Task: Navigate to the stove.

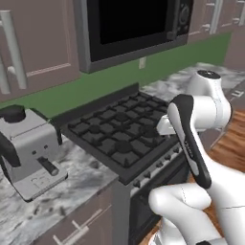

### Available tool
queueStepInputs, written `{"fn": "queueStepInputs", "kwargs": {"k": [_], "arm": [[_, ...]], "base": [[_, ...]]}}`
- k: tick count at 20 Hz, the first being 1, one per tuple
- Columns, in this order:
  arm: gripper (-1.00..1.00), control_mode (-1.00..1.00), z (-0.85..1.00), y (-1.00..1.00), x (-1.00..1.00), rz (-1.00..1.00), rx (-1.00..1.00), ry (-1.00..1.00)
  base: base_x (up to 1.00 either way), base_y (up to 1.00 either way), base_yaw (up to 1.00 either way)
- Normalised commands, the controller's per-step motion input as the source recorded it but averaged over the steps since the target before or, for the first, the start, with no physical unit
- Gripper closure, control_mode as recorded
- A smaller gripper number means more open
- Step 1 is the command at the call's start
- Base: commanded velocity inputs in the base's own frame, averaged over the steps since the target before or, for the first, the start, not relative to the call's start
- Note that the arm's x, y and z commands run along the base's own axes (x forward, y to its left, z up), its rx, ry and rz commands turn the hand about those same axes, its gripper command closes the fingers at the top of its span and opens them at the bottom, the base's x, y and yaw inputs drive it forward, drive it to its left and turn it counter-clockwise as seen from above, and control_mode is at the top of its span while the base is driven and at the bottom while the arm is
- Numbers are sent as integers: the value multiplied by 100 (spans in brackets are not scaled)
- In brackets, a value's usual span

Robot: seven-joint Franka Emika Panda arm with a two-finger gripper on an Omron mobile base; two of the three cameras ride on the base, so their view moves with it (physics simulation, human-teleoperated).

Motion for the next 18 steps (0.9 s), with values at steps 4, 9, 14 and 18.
{"fn": "queueStepInputs", "kwargs": {"k": [4,9,14,18], "arm": [[-100,100,0,0,0,0,0,0],[-100,100,0,0,0,0,0,0],[-100,100,0,0,0,0,0,0],[-100,100,0,0,0,0,0,0]], "base": [[93,-100,38],[70,-100,55],[79,-87,64],[62,-75,69]]}}
